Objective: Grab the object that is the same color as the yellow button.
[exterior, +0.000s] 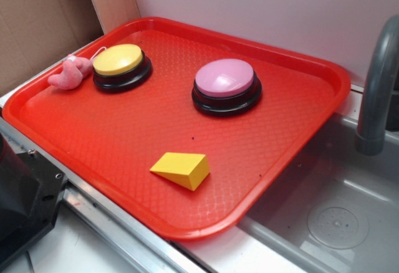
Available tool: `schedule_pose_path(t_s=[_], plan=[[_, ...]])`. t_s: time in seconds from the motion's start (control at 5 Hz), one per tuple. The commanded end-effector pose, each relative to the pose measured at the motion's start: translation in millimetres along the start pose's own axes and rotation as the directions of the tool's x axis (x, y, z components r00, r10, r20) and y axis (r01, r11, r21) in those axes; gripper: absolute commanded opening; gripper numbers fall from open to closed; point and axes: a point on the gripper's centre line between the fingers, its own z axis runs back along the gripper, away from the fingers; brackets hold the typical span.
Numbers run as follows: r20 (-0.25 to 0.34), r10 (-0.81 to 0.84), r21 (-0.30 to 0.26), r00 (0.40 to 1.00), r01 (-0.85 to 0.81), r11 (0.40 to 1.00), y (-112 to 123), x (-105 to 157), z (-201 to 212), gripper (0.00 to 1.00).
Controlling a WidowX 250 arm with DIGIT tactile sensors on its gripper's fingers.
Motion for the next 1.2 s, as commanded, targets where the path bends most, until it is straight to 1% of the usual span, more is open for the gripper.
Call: schedule_pose_path(t_s=[0.0, 0.2, 0.4, 0.6, 0.8, 1.0], plan=[[0.000, 0.000, 0.000, 1.000, 0.000, 1.000, 0.0, 0.0, 0.0, 1.00], [0.077, -0.245, -0.045, 0.967, 0.248, 0.968, -18.4, 31.2, -20.7, 1.00], [0.088, -0.476, -0.049, 0.875, 0.481, 0.875, -40.8, 54.5, -38.2, 1.00], [0.168, -0.667, -0.069, 0.725, 0.684, 0.726, -70.4, 55.8, -58.3, 1.00], [0.247, -0.802, -0.127, 0.544, 0.838, 0.530, -93.0, 47.7, -88.4, 1.00], [0.246, -0.908, -0.163, 0.339, 0.938, 0.306, -100.3, 37.7, -115.7, 1.00]])
